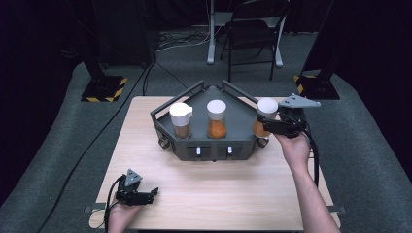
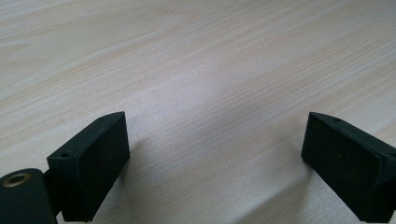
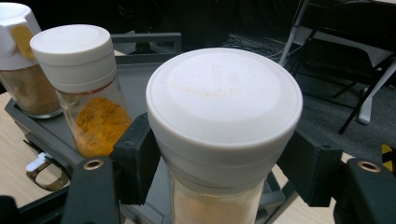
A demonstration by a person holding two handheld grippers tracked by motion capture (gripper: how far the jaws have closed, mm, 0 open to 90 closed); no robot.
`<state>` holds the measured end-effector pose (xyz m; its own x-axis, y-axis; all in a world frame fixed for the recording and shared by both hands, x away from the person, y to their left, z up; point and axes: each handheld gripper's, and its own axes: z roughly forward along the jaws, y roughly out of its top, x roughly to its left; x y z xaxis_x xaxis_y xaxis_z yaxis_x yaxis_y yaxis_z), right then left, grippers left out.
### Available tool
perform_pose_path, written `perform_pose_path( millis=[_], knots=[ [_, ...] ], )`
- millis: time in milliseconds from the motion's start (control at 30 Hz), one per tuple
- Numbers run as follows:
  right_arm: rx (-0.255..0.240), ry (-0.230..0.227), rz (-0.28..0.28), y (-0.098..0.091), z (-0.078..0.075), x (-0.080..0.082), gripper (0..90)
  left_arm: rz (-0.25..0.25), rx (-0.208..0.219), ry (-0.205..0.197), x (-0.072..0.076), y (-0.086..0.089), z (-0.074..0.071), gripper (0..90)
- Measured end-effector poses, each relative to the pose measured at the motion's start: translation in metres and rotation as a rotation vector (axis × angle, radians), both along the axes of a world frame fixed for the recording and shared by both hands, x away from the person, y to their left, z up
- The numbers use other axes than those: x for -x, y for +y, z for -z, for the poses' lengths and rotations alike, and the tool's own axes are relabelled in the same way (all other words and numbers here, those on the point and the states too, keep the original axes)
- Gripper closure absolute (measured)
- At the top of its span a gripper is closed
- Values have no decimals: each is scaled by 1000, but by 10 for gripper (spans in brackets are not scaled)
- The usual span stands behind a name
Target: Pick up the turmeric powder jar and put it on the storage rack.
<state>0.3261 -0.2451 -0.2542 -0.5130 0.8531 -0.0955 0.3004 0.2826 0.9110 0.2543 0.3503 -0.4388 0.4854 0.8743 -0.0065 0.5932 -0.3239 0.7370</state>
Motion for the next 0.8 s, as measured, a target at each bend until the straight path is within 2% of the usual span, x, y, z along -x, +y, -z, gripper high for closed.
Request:
perform_pose_path(
  millis=[300, 633, 800],
  knots=[
    [-7, 11, -10, 16, 3, -16, 333, 3, -1, 1, 0, 0, 0, 74],
    [-27, 52, 12, 23, 9, -34, 332, 3, -1, 1, 0, 0, 0, 74],
    [-16, 72, 16, 25, 12, -38, 332, 3, 0, 1, 0, 0, 0, 73]
  ],
)
